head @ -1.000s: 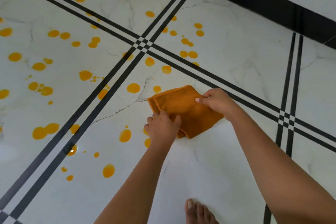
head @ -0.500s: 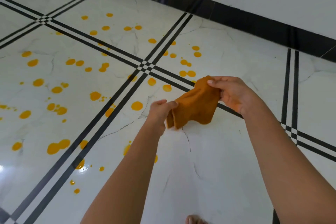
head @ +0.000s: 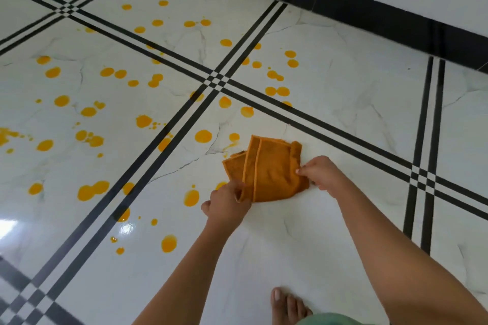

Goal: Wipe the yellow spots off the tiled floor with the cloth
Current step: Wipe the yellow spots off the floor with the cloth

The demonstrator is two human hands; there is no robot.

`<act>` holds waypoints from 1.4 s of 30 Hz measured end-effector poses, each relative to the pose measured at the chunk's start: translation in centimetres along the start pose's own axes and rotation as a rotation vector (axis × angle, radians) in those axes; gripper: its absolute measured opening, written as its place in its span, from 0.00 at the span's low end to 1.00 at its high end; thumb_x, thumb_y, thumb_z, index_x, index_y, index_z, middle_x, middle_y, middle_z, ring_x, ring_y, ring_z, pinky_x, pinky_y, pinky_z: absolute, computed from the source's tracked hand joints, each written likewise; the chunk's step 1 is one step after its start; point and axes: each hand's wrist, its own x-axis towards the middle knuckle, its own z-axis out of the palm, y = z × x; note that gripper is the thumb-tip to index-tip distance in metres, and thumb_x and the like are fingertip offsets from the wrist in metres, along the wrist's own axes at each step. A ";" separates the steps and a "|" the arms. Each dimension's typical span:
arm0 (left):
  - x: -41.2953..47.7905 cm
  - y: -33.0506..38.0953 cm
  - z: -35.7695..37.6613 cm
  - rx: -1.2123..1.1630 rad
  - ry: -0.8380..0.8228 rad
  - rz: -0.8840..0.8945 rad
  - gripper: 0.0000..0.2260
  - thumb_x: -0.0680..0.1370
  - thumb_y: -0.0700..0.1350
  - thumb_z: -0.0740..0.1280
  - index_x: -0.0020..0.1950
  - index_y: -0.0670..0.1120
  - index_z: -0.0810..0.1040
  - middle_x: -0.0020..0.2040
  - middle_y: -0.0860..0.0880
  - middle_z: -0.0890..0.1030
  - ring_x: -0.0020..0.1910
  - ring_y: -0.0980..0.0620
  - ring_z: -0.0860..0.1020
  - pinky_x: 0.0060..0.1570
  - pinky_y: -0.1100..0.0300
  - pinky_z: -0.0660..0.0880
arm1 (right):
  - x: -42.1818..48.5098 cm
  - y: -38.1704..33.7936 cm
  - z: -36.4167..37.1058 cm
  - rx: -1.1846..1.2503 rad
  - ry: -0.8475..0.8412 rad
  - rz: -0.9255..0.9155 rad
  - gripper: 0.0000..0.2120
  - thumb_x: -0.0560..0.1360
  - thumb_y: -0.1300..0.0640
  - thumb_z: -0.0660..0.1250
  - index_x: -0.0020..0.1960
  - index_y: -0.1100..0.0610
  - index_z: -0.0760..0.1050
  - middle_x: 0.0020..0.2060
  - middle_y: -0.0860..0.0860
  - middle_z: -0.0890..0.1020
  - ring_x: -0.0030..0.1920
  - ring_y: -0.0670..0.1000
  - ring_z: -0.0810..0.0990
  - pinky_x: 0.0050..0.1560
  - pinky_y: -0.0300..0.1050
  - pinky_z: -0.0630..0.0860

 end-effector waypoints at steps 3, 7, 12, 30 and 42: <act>-0.3 -0.7 -0.6 0.089 0.115 0.075 0.13 0.75 0.49 0.63 0.59 0.55 0.75 0.58 0.51 0.76 0.61 0.48 0.71 0.58 0.51 0.60 | -0.7 -0.1 2.0 -0.300 0.359 -0.108 0.20 0.76 0.49 0.62 0.63 0.60 0.68 0.57 0.60 0.73 0.59 0.60 0.72 0.56 0.52 0.72; 0.2 -1.5 -2.3 0.175 0.235 0.165 0.15 0.78 0.50 0.60 0.64 0.52 0.72 0.63 0.50 0.74 0.63 0.49 0.69 0.64 0.51 0.57 | -1.8 -2.6 6.2 -0.435 0.433 -0.443 0.26 0.79 0.47 0.56 0.72 0.59 0.59 0.71 0.59 0.64 0.71 0.58 0.62 0.68 0.53 0.62; 0.9 -5.2 -3.7 0.261 0.301 0.170 0.21 0.79 0.53 0.56 0.71 0.50 0.65 0.73 0.50 0.65 0.72 0.51 0.61 0.70 0.51 0.52 | 0.8 -4.0 12.1 -0.438 0.183 -0.228 0.36 0.77 0.35 0.45 0.76 0.51 0.34 0.75 0.58 0.36 0.74 0.61 0.34 0.72 0.59 0.39; 2.5 -14.3 -8.9 0.329 0.355 0.048 0.34 0.72 0.61 0.35 0.76 0.51 0.49 0.77 0.51 0.49 0.76 0.51 0.45 0.72 0.53 0.41 | 2.8 -8.6 14.9 -0.637 0.291 -0.911 0.34 0.70 0.28 0.39 0.68 0.42 0.63 0.75 0.55 0.58 0.76 0.58 0.50 0.71 0.61 0.48; 3.9 -15.1 -9.6 0.280 0.430 0.015 0.32 0.74 0.60 0.38 0.76 0.50 0.51 0.77 0.51 0.50 0.76 0.51 0.46 0.71 0.54 0.40 | 1.6 -6.5 16.1 -0.972 0.133 -1.291 0.30 0.75 0.32 0.38 0.75 0.40 0.49 0.75 0.53 0.56 0.75 0.57 0.52 0.69 0.60 0.54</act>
